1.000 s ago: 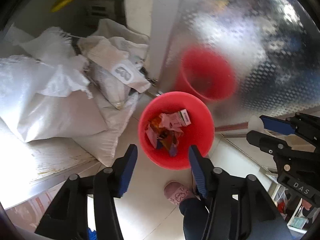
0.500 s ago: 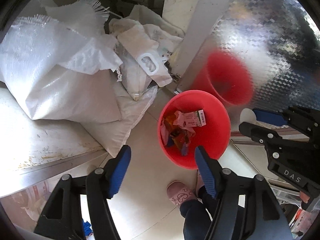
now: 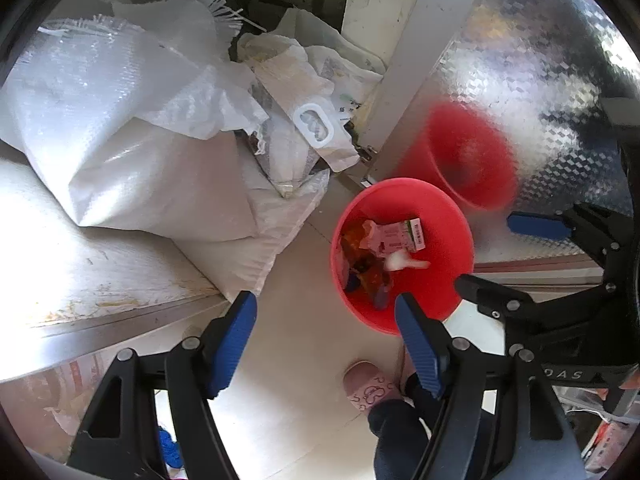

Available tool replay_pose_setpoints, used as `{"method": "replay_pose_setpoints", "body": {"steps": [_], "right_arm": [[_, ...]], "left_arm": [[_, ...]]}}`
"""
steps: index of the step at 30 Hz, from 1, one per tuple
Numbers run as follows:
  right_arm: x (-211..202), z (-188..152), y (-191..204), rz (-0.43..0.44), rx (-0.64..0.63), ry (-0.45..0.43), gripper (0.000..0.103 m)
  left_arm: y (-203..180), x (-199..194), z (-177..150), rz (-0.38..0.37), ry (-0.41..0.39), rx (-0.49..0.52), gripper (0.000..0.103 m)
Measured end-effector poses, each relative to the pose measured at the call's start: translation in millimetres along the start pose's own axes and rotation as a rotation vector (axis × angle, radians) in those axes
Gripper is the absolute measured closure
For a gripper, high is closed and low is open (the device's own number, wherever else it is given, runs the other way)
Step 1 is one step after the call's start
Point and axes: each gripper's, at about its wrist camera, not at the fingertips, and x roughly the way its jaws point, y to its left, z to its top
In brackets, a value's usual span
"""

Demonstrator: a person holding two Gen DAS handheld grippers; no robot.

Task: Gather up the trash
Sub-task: 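Open the right gripper to drop the white scoop into the bucket, then raise both tools back up to the counter and reach toward the bottle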

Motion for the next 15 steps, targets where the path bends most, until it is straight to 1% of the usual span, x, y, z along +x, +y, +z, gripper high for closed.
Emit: {"method": "replay_pose_setpoints", "body": {"steps": [2, 3, 4, 5, 6, 10, 13, 15], "right_arm": [[-2.7, -2.1, 1.5, -0.009, -0.005, 0.002, 0.023], [-5.4, -3.4, 2.8, -0.019, -0.011, -0.006, 0.019], [-8.5, -4.7, 4.0, -0.031, -0.020, -0.015, 0.014], [-10.6, -6.0, 5.2, -0.040, -0.030, -0.023, 0.013], [-12.7, -7.0, 6.7, -0.050, -0.038, -0.027, 0.011], [-23.6, -10.5, 7.8, -0.056, -0.036, -0.021, 0.011], [-35.5, -14.8, 11.2, -0.093, -0.045, -0.032, 0.010], [-44.3, -17.1, 13.6, -0.100, -0.046, -0.030, 0.010]], "left_arm": [[-0.4, -1.7, -3.8, 0.000, 0.004, 0.000, 0.033], [-0.8, -2.9, -5.7, -0.004, 0.005, -0.003, 0.031], [-1.6, -4.9, -8.0, -0.007, 0.006, -0.005, 0.028], [-1.9, -7.0, -9.3, -0.006, 0.004, -0.006, 0.022], [-2.5, -9.8, -11.4, -0.002, 0.002, -0.006, 0.021], [-5.7, -22.9, -19.3, 0.010, -0.002, -0.006, 0.021], [-7.6, -36.5, -24.1, 0.025, -0.008, -0.005, 0.020], [-9.7, -49.2, -27.1, 0.045, -0.015, -0.009, 0.018]]}}
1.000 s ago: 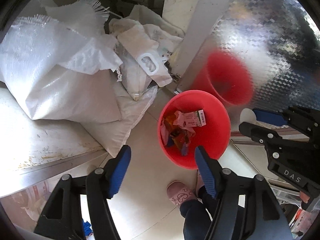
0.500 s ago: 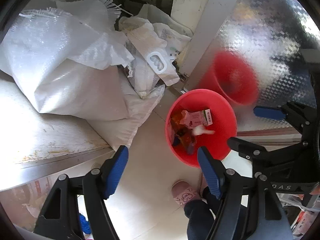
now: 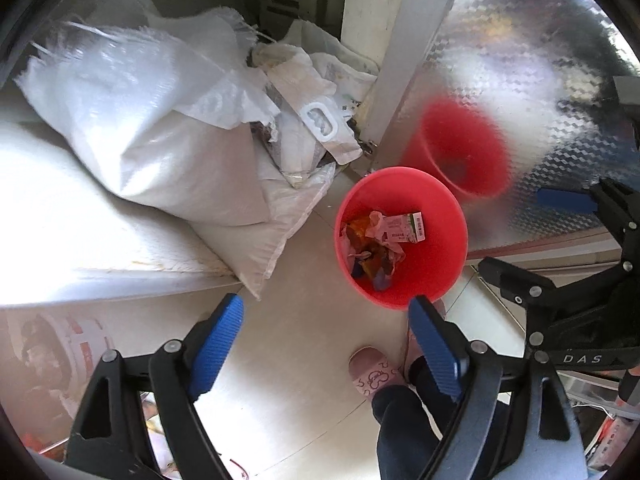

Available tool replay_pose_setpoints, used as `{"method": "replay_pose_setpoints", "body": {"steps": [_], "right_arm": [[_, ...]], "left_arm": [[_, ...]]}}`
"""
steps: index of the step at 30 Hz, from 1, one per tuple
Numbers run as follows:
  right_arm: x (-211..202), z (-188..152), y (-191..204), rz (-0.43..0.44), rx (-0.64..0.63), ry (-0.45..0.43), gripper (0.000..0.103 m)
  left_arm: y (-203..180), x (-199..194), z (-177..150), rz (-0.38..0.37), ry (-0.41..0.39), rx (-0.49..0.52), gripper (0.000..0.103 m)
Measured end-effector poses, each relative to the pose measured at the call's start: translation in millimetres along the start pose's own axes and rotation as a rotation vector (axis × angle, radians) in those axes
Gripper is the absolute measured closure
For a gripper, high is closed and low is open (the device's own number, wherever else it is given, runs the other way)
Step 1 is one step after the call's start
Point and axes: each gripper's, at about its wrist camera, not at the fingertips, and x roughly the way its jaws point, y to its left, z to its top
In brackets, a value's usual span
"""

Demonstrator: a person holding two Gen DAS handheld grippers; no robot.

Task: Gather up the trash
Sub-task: 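Raise both tools back up to the counter and reach toward the bottle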

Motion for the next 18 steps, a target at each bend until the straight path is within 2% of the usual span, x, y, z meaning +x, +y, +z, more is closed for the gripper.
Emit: {"method": "replay_pose_setpoints", "body": {"steps": [5, 12, 18], "right_arm": [[-35.3, -2.8, 2.0, -0.022, 0.016, -0.006, 0.010], [-102.9, -3.6, 6.7, -0.054, 0.051, -0.030, 0.002], [-176.6, -2.8, 9.6, -0.080, 0.061, -0.079, 0.001]], "left_arm": [[-4.2, -41.3, -5.4, 0.049, -0.032, -0.021, 0.016], [-1.8, -109.0, -6.9, 0.028, -0.068, -0.098, 0.016], [-8.4, -181.0, -4.6, 0.027, -0.119, -0.098, 0.015]]}}
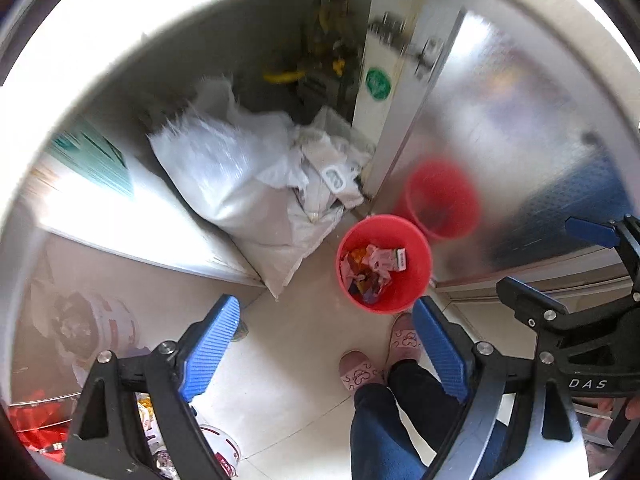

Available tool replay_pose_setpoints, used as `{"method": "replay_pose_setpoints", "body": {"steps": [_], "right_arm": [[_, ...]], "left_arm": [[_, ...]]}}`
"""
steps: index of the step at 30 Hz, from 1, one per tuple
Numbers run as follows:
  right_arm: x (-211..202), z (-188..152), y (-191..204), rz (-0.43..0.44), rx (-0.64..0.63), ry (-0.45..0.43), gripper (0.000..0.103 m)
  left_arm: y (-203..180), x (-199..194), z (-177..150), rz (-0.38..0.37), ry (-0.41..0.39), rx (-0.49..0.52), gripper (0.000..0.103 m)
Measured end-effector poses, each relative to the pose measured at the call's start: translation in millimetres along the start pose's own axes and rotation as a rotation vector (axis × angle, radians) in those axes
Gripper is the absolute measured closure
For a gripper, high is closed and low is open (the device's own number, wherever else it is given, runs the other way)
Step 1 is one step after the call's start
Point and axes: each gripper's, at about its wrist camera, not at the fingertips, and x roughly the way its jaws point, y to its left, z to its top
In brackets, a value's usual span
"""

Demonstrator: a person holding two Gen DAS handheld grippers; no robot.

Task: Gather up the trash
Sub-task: 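Raise both tools back up to the counter and reach toward the bottle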

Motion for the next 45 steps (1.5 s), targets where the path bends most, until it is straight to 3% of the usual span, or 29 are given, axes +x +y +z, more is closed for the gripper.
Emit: {"method": "replay_pose_setpoints", "body": {"steps": [10, 15, 24, 34, 45], "right_arm": [[-89.9, 12.4, -6.2, -0.054, -0.001, -0.083, 0.001], [-122.4, 16.6, -10.2, -0.092, -0.012, -0.128, 0.001], [-181.1, 33.2, -23.9, -0.147, 0.057, -0.209, 0.001], [-214.5, 62.6, -48.9, -0.171, 0.133, -0.272, 0.001], [-225.5, 109.3, -97.8, -0.179, 0.178, -0.305, 0.001]], "left_arm": [[-14.2, -87.9, 10.0, 0.018, -0.086, 0.009, 0.013], [-14.1, -117.9, 18.5, -0.022, -0.123, -0.018, 0.013], [-23.4, -170.8, 57.6, -0.053, -0.230, 0.055, 0.013], [-38.1, -206.8, 113.5, -0.067, -0.302, 0.146, 0.013], [-62.4, -208.0, 192.4, -0.068, -0.324, 0.183, 0.013]]}}
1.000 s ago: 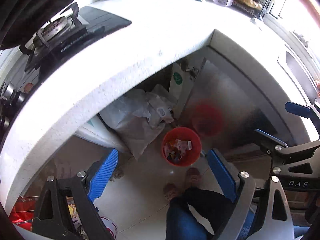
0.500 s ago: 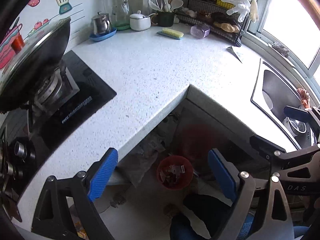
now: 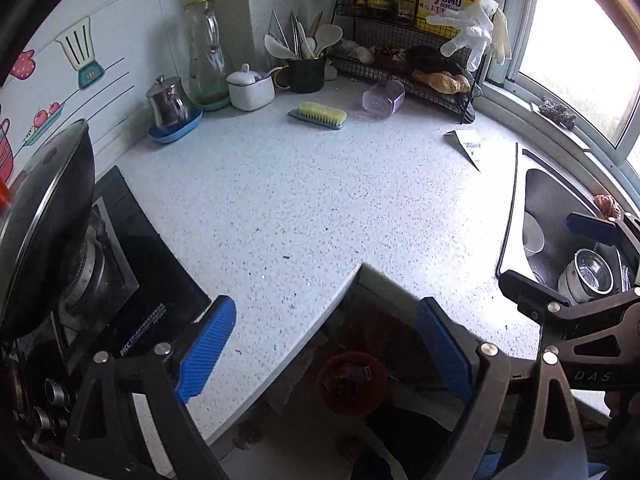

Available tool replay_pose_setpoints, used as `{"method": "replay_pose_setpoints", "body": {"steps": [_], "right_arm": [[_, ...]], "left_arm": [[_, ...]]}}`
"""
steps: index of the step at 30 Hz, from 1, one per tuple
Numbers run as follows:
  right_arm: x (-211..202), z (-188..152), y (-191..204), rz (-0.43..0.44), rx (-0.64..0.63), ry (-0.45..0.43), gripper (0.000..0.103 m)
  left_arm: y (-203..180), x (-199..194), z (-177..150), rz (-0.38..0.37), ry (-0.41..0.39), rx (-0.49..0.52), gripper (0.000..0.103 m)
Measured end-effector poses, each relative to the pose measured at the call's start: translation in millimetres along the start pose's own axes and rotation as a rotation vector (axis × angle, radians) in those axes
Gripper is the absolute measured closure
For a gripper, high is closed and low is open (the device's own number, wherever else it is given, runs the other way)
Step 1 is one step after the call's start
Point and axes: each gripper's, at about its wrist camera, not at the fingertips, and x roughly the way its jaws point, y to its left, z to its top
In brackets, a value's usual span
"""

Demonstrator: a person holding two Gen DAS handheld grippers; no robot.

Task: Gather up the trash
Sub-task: 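Raise both tools back up to the counter and reach toward the bottle, then grasp the clear plastic bottle with the left gripper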

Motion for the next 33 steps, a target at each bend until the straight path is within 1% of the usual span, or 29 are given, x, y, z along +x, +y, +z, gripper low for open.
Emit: {"method": "replay_pose_setpoints", "body": {"steps": [6, 11, 17, 22, 27, 33], "right_arm": [[18.8, 38.4, -31.3, -0.003, 0.029, -0.013, 0.001], [42.0, 64.9, -58.6, -0.003, 0.071, 0.024, 0.001], [58.4, 95.8, -89.2, -0.028, 0.096, 0.031, 0.001], [74.2, 119.9, -111.0, -0.049, 0.153, 0.041, 0.001], [86.6, 139.5, -128.5, -0.093, 0.227, 0.043, 0.001], [109.9, 157.2, -146.8, -0.127, 0.316, 0.074, 0.001]], "left_arm": [[-10.0, 28.8, 57.2, -0.016, -0.003, 0.043, 0.013], [-22.3, 59.2, 102.1, -0.017, 0.019, 0.058, 0.013], [-36.1, 90.3, 153.8, -0.048, 0.043, 0.083, 0.013], [-45.0, 115.3, 196.7, -0.078, 0.042, 0.150, 0.013], [-53.1, 144.1, 238.9, -0.129, 0.050, 0.232, 0.013], [-62.7, 180.9, 275.4, -0.188, 0.075, 0.341, 0.013]]}}
